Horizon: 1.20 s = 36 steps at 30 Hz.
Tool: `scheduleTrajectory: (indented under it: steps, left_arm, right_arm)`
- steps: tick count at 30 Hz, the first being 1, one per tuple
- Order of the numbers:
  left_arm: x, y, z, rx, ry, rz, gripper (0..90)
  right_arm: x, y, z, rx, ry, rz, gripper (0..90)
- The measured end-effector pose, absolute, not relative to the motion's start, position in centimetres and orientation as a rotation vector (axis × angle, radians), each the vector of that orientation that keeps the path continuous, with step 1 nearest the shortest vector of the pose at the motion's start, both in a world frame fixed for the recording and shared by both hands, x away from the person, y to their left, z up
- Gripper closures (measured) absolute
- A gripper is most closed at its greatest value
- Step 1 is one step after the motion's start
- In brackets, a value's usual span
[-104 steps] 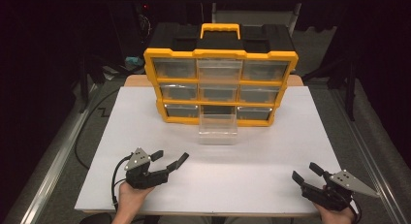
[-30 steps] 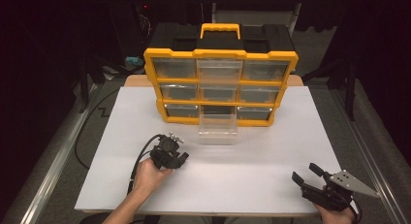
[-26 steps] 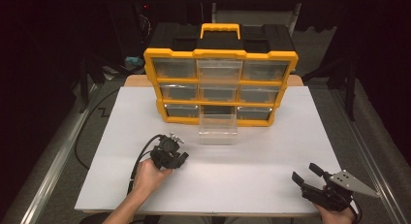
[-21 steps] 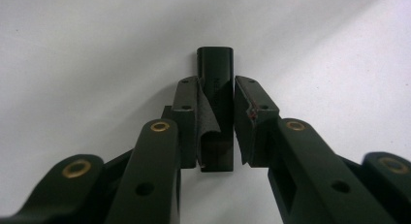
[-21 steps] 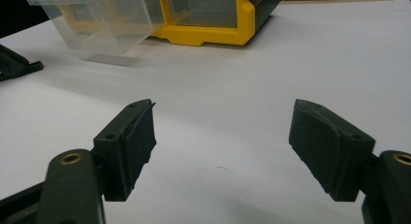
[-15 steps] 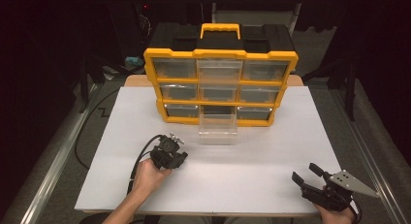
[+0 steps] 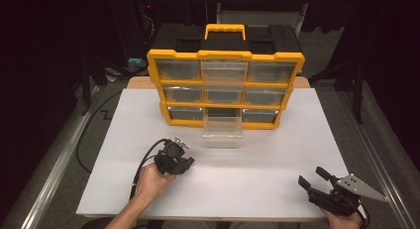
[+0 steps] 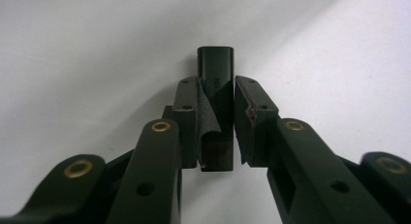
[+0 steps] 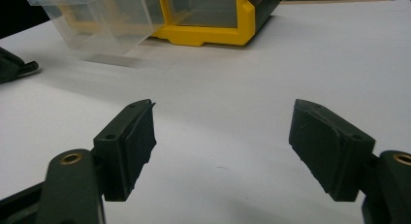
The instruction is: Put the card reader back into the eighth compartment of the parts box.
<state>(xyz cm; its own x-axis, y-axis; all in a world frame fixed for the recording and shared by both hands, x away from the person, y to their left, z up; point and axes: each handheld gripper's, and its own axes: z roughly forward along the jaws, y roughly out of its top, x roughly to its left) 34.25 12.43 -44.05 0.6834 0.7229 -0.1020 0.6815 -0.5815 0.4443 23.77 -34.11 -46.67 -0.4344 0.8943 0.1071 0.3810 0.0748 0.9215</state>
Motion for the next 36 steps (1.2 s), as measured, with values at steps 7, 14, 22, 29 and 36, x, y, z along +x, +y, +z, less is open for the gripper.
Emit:
scheduleTrajectory:
  steps: [7, 14, 22, 29, 36]
  left_arm:
    - [33.7, 12.2, -43.3, 2.438, 1.047, 0.108, 73.1]
    - [33.2, 11.6, -42.4, 2.436, 0.999, 0.106, 73.0]
    - [32.8, 11.1, -41.4, 2.427, 0.957, 0.107, 73.1]
    - [32.8, 10.7, -40.7, 2.416, 0.929, 0.103, 73.1]
    - [32.9, 10.8, -40.2, 2.392, 0.916, 0.102, 73.0]
  right_arm:
    - [23.8, -34.1, -46.7, 1.261, 1.860, 1.347, 25.0]
    - [23.8, -34.1, -46.7, 1.261, 1.861, 1.348, 25.1]
    - [23.8, -34.1, -46.7, 1.262, 1.863, 1.350, 25.1]
    - [23.8, -34.1, -46.7, 1.260, 1.864, 1.350, 25.0]
    - [23.8, -34.1, -46.7, 1.259, 1.865, 1.351, 25.0]
